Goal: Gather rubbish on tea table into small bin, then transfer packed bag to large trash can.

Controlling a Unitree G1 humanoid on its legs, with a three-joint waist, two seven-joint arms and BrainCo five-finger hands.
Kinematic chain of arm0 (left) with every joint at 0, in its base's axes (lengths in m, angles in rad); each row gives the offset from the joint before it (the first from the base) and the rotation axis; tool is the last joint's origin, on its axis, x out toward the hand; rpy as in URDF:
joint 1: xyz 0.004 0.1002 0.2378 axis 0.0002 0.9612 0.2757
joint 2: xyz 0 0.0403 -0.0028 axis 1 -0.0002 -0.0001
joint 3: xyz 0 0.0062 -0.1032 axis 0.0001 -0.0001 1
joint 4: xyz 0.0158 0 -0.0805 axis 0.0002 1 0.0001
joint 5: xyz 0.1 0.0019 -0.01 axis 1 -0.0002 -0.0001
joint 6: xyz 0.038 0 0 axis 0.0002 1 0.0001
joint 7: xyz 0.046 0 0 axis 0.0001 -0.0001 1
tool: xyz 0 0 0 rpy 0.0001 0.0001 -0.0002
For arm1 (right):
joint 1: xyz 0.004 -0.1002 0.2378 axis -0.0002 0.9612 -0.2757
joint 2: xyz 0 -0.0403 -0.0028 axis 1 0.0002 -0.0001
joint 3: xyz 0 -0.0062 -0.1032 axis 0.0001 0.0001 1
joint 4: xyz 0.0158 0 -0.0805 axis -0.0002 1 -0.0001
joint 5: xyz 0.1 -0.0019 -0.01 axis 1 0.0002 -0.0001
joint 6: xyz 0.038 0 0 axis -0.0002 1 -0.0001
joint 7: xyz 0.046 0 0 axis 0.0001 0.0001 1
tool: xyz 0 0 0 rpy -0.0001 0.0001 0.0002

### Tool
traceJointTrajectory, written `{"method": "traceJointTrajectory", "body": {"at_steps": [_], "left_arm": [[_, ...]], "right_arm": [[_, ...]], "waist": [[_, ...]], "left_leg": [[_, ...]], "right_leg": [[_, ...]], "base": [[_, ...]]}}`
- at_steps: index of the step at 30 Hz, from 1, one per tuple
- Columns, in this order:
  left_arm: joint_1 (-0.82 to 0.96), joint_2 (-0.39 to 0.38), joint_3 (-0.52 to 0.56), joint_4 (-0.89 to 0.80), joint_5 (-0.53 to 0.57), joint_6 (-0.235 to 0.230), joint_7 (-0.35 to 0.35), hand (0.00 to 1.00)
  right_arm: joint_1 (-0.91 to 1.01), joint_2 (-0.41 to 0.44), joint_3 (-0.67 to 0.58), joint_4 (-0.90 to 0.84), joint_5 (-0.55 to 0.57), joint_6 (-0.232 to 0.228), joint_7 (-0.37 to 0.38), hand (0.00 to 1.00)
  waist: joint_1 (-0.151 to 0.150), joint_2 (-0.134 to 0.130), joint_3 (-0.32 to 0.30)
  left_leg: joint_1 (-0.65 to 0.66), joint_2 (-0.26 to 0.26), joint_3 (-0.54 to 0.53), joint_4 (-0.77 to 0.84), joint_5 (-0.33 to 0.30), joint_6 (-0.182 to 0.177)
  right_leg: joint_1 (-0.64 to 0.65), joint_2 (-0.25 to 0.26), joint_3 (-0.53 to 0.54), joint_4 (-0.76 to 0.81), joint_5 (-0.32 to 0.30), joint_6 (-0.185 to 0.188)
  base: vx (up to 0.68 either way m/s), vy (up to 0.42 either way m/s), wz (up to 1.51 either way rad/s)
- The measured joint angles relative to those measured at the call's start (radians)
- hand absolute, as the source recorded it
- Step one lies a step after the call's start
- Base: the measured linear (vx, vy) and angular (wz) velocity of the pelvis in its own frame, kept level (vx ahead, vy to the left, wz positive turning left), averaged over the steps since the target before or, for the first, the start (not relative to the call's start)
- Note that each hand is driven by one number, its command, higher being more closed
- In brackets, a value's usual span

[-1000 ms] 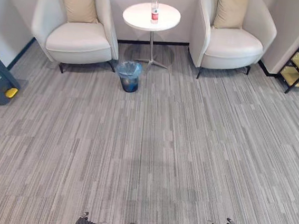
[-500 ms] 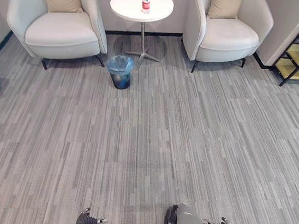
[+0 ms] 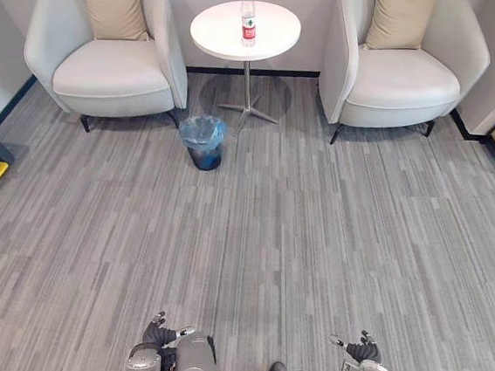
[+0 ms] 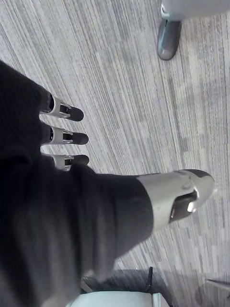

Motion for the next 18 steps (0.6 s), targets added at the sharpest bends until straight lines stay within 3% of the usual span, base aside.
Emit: {"method": "traceJointTrajectory", "body": {"at_steps": [1,2,3,4,5,6,8,10,11,12,14,16,18], "left_arm": [[0.001,0.001,0.0,0.0,-0.006,0.0,0.0,0.0],[0.001,-0.001,0.0,0.001,-0.014,0.0,0.0,0.0],[0.001,-0.003,0.0,0.001,-0.016,0.0,0.0,0.0],[0.001,-0.004,0.0,0.001,-0.016,0.0,0.0,0.0],[0.01,-0.003,0.003,0.004,-0.016,0.0,0.002,0.0],[0.019,0.003,0.007,0.007,-0.016,0.0,0.002,0.0],[0.019,0.02,0.01,0.005,-0.015,0.0,0.003,0.0],[0.019,0.025,0.005,0.017,-0.015,0.001,0.004,0.0],[0.019,0.031,-0.007,0.024,-0.015,0.002,0.007,0.0],[0.019,0.033,-0.019,0.024,-0.015,0.003,0.009,0.0],[0.025,0.027,-0.031,0.024,-0.015,0.005,0.015,0.0],[0.018,0.022,-0.029,0.024,-0.016,0.009,0.015,0.0],[0.013,0.016,-0.029,0.027,-0.016,0.01,0.015,0.0]], "right_arm": [[-0.001,0.001,-0.001,0.0,0.0,0.0,-0.001,0.0],[0.001,0.002,-0.001,0.001,0.0,0.0,-0.004,0.0],[0.005,0.001,-0.003,0.002,0.0,0.002,-0.008,0.0],[0.006,-0.001,-0.004,0.006,0.0,0.002,-0.013,0.0],[0.005,-0.005,-0.002,0.022,-0.001,0.002,-0.017,0.0],[0.005,-0.001,-0.002,0.037,-0.006,0.006,-0.016,0.0],[0.02,0.004,-0.004,0.039,-0.011,0.01,-0.016,0.0],[0.02,0.006,-0.004,0.039,-0.018,0.01,-0.015,0.0],[0.022,0.01,-0.002,0.039,-0.027,0.01,-0.014,0.0],[0.025,0.012,0.001,0.039,-0.031,0.011,-0.013,0.0],[0.028,0.019,0.005,0.038,-0.041,0.012,-0.011,0.0],[0.024,0.022,0.005,0.034,-0.042,0.01,-0.011,0.0],[0.027,0.019,0.005,0.038,-0.047,0.01,-0.01,0.0]], "waist": [[0.001,0.0,0.0],[0.004,-0.001,0.0],[0.013,-0.001,0.0],[0.021,0.001,-0.002],[0.029,-0.002,-0.004],[0.042,-0.018,-0.017],[0.048,-0.064,-0.035],[0.047,-0.072,-0.038],[0.042,-0.075,-0.039],[0.037,-0.075,-0.038],[0.021,-0.073,-0.037],[0.018,-0.067,-0.035],[0.013,-0.053,-0.027]], "left_leg": [[-0.004,-0.013,0.013,-0.085,0.001,-0.001],[-0.002,-0.048,0.021,-0.276,0.012,-0.007],[0.001,-0.081,0.016,-0.461,0.05,-0.021],[0.014,-0.092,0.013,-0.535,0.077,-0.022],[0.024,-0.105,0.003,-0.592,0.171,-0.002],[0.023,-0.141,-0.008,-0.557,0.202,0.039],[0.005,-0.178,0.008,-0.476,0.144,0.073],[0.05,-0.202,0.03,-0.459,0.103,0.092],[0.101,-0.223,0.035,-0.458,0.078,0.106],[0.132,-0.23,0.038,-0.459,0.06,0.115],[0.268,-0.249,0.038,-0.506,0.019,0.118],[0.372,-0.251,0.035,-0.587,0.019,0.117],[0.444,-0.242,0.026,-0.645,0.018,0.116]], "right_leg": [[0.011,-0.006,0.002,-0.009,-0.003,0.008],[0.03,-0.02,0.01,-0.019,-0.017,0.027],[0.047,-0.033,0.021,-0.029,-0.036,0.043],[0.053,-0.036,0.031,-0.032,-0.045,0.057],[0.07,-0.047,0.051,-0.036,-0.07,0.082],[0.09,-0.08,0.069,-0.035,-0.101,0.106],[0.074,-0.134,0.095,0.037,-0.119,0.135],[-0.015,-0.184,0.143,0.297,-0.111,0.162],[-0.099,-0.223,0.17,0.525,-0.071,0.236],[-0.137,-0.234,0.176,0.631,-0.06,0.257],[-0.254,-0.261,0.15,0.875,-0.062,0.245],[-0.346,-0.257,0.074,0.879,-0.079,0.203],[-0.403,-0.244,0.01,0.766,-0.096,0.173]], "base": [[0.31,0.145,-0.21],[0.41,0.213,-0.16],[0.29,0.162,-0.22],[0.43,0.288,-0.36],[0.48,0.308,-0.41],[0.59,0.352,-0.35],[0.53,0.231,-0.26],[0.52,0.25,-0.18],[0.4,0.171,0.0],[0.5,0.172,0.07],[0.49,0.116,0.08],[0.49,0.046,0.06],[0.44,-0.028,0.11]]}}
